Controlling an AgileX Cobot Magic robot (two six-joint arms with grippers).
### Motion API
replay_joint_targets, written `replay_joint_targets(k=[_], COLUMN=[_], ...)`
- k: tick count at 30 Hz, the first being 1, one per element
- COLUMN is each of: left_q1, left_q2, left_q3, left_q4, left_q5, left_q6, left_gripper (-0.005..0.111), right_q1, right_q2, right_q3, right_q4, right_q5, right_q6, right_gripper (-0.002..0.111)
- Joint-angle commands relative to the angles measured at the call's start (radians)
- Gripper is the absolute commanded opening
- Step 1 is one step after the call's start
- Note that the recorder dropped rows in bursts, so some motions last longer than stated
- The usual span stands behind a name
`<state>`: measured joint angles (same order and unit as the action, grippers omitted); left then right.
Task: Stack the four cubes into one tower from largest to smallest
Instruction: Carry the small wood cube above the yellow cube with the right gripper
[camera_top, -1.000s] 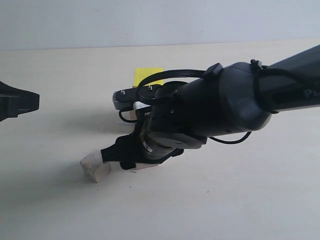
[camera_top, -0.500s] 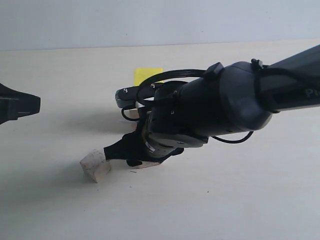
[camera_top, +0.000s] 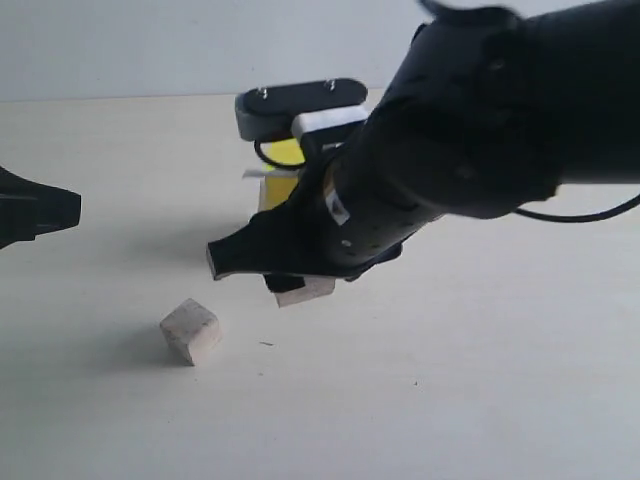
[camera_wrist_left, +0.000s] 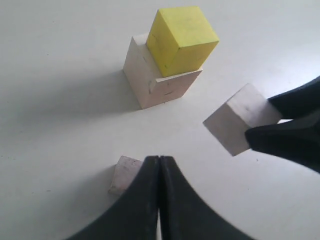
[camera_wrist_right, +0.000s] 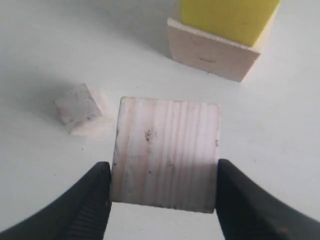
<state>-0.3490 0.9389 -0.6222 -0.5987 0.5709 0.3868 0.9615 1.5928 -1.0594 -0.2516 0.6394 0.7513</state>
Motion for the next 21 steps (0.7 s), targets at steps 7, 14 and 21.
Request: replay_joint_targets(k=[7,14,21], left_q1=[0.001,0.001,0.001], left_q2=[-0.008,-0.008,-0.008], left_q3=[0.002,0.002,0.002], left_q4=[-0.01,-0.01,-0.01], left_q5=[-0.002,0.0,0.004], left_q6=[0.002,0.002,0.002], left_gripper=[0.0,0.0,0.0], right_q1=[-0.07,-0.092,-0.113], right_q2=[-0.091,0.047,0.189], right_q3=[-0.262,-0.505,-0.605], right_q4=[-0.086,-0.154,-0.102], right_q5=[0.173,0.32,0.349], right_q6=[-0.02,-0.029,-0.02], right_gripper=[0.0,0.0,0.0])
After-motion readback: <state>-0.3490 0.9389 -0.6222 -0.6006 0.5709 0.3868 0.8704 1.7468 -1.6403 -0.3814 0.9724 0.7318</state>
